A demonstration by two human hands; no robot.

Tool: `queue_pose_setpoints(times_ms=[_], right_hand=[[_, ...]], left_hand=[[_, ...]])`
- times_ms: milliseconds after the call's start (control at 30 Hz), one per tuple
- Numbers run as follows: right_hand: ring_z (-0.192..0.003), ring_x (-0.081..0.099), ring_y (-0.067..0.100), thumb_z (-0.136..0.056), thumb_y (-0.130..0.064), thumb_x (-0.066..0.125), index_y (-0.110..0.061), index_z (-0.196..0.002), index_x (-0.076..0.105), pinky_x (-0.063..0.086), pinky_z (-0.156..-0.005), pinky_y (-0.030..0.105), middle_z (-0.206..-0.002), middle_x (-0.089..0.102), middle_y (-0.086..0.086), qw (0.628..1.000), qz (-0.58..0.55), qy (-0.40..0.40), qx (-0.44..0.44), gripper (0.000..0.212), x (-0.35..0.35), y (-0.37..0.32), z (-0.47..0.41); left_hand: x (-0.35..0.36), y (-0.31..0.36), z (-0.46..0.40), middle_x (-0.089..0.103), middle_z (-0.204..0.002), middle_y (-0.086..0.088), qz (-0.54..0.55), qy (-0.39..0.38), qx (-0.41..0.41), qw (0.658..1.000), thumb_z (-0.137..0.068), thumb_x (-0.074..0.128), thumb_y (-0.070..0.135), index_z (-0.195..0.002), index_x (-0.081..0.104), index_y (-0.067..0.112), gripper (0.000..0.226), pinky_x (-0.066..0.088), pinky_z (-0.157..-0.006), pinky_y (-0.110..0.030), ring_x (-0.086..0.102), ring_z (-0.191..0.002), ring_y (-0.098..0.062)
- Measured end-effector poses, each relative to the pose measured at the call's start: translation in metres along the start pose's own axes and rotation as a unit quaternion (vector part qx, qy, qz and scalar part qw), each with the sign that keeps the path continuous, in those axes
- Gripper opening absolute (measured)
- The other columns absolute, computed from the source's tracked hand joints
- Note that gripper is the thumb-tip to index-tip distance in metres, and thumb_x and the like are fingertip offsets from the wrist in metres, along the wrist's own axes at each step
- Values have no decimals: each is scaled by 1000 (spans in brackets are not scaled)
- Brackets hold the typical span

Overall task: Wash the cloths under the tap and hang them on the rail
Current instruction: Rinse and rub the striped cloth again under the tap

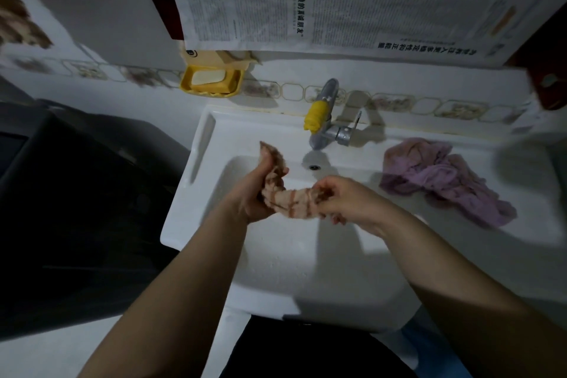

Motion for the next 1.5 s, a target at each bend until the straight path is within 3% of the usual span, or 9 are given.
queue_pose_setpoints(times_ms=[333,433,500,633,733,933,1100,1367,1500], right_hand=[[-97,61,21,-85,13,48,-22,-121,52,53,-79,31,-119,56,12,966,-228,56,-110,51,-16,-29,0],[-143,21,21,-77,6,52,-54,-133,29,29,-112,33,-154,19,-4,960,125,56,-244,86,-13,-18,6],[-146,2,26,-79,-18,60,-51,-144,8,19,-115,41,-158,-4,-7,849,401,88,-332,90,-7,-11,11],[-93,61,30,-73,-29,52,-19,-137,35,55,-63,33,-118,50,11,741,518,165,-395,67,-6,-15,9],[-50,60,27,-55,-20,80,-11,-98,53,34,-36,24,-69,59,8,693,626,211,-288,52,-5,-24,1],[-95,59,31,-91,-23,48,-10,-107,55,35,-66,30,-107,62,15,896,428,89,-73,22,6,-27,-1],[-45,37,15,-83,-14,55,-15,-64,39,25,-44,20,-56,42,3,994,99,7,54,25,11,-20,-3],[-42,21,4,-91,-9,48,-23,-63,29,9,-35,15,-57,24,-6,930,-257,-218,151,36,10,-3,13],[-56,42,6,-87,3,55,-17,-95,50,21,-39,15,-73,46,0,947,-257,-176,78,22,-12,-3,11]], left_hand=[[48,4,25,61,-121,-20,-337,-127,-22,933,-78,69,13,-130,52,1,55,44,-101,-36,59,-111,-23],[54,8,36,67,-93,-7,-257,-124,-83,955,-80,65,15,-111,58,9,32,49,-93,-35,65,-91,-18],[68,7,43,67,-93,-7,-240,-179,-113,947,-86,63,13,-110,58,10,25,50,-93,-41,67,-82,-16],[94,3,49,58,-82,-4,-309,-160,-174,921,-89,62,12,-106,61,12,17,57,-78,-40,57,-68,-14],[94,6,39,55,-76,-3,-569,-31,-88,817,-84,68,10,-87,58,14,10,47,-56,-26,52,-67,-18],[89,0,34,65,-95,-11,-890,140,150,407,-93,47,15,-121,38,10,30,40,-58,-34,57,-72,-29],[95,15,31,63,-79,-11,-920,15,318,229,-86,61,14,-111,54,7,27,39,-50,-30,64,-63,-32],[101,25,30,50,-54,-5,-868,-71,468,148,-76,73,16,-87,67,9,14,25,-44,-18,46,-39,-22],[103,24,29,59,-72,-3,-924,50,277,257,-92,54,23,-95,60,14,11,34,-52,-24,60,-63,-26]])
Point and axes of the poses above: each hand's wrist, its own z-axis away from the middle knuckle, its own x-axis out of the palm, y = z × x, the point moved 3 cm from there along -z, towards the middle knuckle
